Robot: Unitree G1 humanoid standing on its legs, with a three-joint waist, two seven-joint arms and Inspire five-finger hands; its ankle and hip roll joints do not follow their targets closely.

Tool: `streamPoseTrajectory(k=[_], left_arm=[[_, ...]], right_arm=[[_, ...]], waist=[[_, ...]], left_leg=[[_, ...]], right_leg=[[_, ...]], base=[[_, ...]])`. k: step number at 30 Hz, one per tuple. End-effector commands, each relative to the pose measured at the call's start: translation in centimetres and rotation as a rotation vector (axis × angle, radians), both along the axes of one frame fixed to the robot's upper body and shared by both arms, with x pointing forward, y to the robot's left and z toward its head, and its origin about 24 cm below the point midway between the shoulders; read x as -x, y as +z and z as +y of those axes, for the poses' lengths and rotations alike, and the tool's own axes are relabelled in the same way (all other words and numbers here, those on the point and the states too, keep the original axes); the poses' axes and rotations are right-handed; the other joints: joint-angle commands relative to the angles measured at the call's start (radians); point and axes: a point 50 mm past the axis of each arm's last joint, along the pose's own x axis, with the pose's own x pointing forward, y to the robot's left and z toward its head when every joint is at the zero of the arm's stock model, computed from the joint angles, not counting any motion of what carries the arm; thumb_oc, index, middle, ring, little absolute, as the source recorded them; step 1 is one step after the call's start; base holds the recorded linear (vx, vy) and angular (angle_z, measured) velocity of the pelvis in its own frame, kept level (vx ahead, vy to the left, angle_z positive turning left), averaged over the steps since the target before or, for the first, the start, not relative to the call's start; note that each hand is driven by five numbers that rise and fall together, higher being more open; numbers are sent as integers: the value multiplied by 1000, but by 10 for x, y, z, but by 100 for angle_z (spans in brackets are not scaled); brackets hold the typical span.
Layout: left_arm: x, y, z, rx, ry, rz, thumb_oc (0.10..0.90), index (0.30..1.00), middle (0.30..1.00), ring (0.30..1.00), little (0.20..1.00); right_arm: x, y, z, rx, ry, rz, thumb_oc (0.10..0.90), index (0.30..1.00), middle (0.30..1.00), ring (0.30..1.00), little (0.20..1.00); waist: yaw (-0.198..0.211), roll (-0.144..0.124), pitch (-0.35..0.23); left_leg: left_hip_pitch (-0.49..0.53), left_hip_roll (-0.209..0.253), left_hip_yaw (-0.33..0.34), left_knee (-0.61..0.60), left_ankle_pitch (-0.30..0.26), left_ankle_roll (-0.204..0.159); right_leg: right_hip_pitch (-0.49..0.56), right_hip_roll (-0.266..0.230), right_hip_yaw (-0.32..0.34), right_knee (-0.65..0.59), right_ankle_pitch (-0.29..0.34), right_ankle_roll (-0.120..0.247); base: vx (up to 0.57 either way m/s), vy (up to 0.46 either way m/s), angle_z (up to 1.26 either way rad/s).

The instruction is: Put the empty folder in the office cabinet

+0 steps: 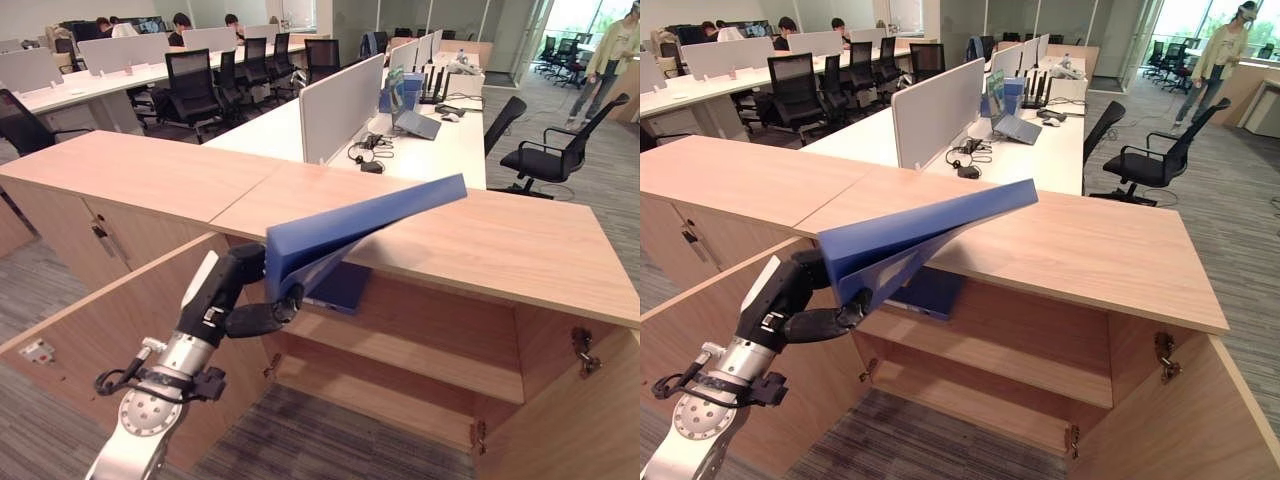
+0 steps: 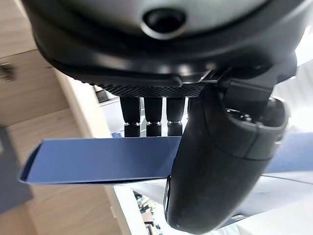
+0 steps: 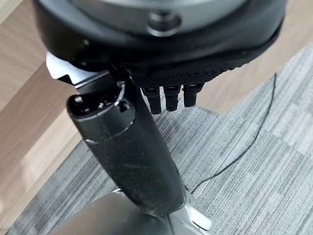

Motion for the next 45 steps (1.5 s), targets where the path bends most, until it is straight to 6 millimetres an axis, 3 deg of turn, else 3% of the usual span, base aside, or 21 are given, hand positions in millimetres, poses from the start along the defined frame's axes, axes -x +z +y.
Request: streamPoseTrajectory(k=[1, 7, 11, 19, 21, 25, 27, 28, 29, 32, 34, 41, 42, 45], left_arm=[[32, -65, -2, 0, -140, 472, 400, 300, 300, 300, 300], [27, -24, -20, 117, -325, 387, 400, 300, 300, 300, 300], [18, -11, -31, 217, -370, 333, 400, 300, 300, 300, 300], [17, -24, -26, 207, -337, 389, 400, 300, 300, 300, 300], [19, -33, -19, 138, -295, 414, 400, 300, 300, 300, 300], [20, -48, 6, -195, -171, 410, 400, 300, 300, 300, 300], [21, -54, 12, -255, -139, 417, 400, 300, 300, 300, 300], [25, -60, 28, -480, -77, 409, 400, 300, 300, 300, 300], [26, -63, 33, -558, -65, 407, 400, 300, 300, 300, 300], [27, -70, 38, -634, -45, 413, 400, 300, 300, 300, 300], [31, -73, 41, -652, -22, 414, 400, 300, 300, 300, 300], [33, -71, 39, -597, 35, 373, 400, 300, 300, 300, 300], [31, -66, 38, -576, 45, 343, 400, 300, 300, 300, 300], [26, -55, 34, -561, 45, 287, 400, 300, 300, 300, 300]], right_arm=[[-50, 10, -4, 9, 62, -115, 800, 900, 900, 900, 900], [-51, 9, 1, 4, 95, -116, 800, 900, 900, 900, 900], [-47, 7, 5, 1, 121, -101, 800, 900, 900, 900, 900], [-44, 7, 3, 4, 113, -91, 800, 900, 900, 900, 900], [-44, 7, 3, 4, 107, -93, 800, 900, 900, 900, 900], [-57, 9, 7, -4, 107, -148, 800, 900, 900, 900, 900], [-63, 11, 9, -8, 122, -175, 800, 900, 900, 900, 900], [-92, 21, 22, -32, 197, -313, 800, 900, 900, 900, 900], [-107, 29, 28, -52, 229, -388, 800, 900, 900, 900, 900], [-128, 47, 34, -73, 320, -516, 800, 900, 900, 900, 900], [-147, 74, 33, -64, 437, -654, 800, 900, 900, 900, 900], [-170, 118, 25, 40, 602, -853, 800, 900, 900, 900, 900], [-177, 133, 28, 58, 669, -922, 800, 900, 900, 900, 900], [-180, 148, 41, 8, 741, -983, 800, 900, 900, 900, 900]], waist=[[-20, -40, 39], [-22, -40, 35], [-25, -46, 32], [-22, -45, 29], [-21, -44, 29], [-14, -46, 30], [-12, -47, 32], [-8, -48, 36], [-9, -48, 37], [-15, -49, 38], [-20, -49, 38], [-24, -41, 41], [-23, -42, 43], [-22, -43, 43]], left_leg=[[19, -2, -29, -3, -99, -9], [21, -2, -28, -3, -102, -11], [24, -1, -28, -3, -105, -13], [28, 0, -26, -3, -108, -14], [29, 1, -27, -3, -108, -14], [27, 2, -29, -3, -106, -14], [26, 2, -29, -3, -105, -14], [25, 3, -29, -3, -105, -13], [25, 3, -28, -3, -105, -13], [25, 4, -23, -3, -106, -13], [25, 4, -22, -3, -108, -13], [25, 4, -22, -3, -110, -10], [24, 4, -21, -3, -110, -10], [22, 4, -21, -3, -109, -11]], right_leg=[[34, -56, 11, 10, -16, 101], [36, -56, 14, 10, -18, 102], [38, -56, 13, 9, -21, 101], [45, -56, 16, 7, -23, 99], [45, -56, 15, 7, -24, 99], [44, -56, 12, 7, -26, 98], [44, -55, 10, 7, -27, 99], [42, -55, 12, 8, -29, 98], [40, -55, 12, 7, -30, 98], [39, -57, 10, 7, -32, 98], [37, -59, 5, 8, -34, 98], [36, -62, 1, 8, -35, 98], [35, -62, 0, 8, -35, 98], [35, -63, 0, 8, -35, 99]], base=[[0, 0, 0], [0, 3, -3], [0, 0, 0], [0, 0, -1], [0, 1, -2], [0, 0, 0], [0, 0, 0], [0, 0, 0], [-14, 6, -3], [0, 0, 0], [0, 0, 0], [0, 0, 0], [0, 0, 0], [0, 0, 0]])
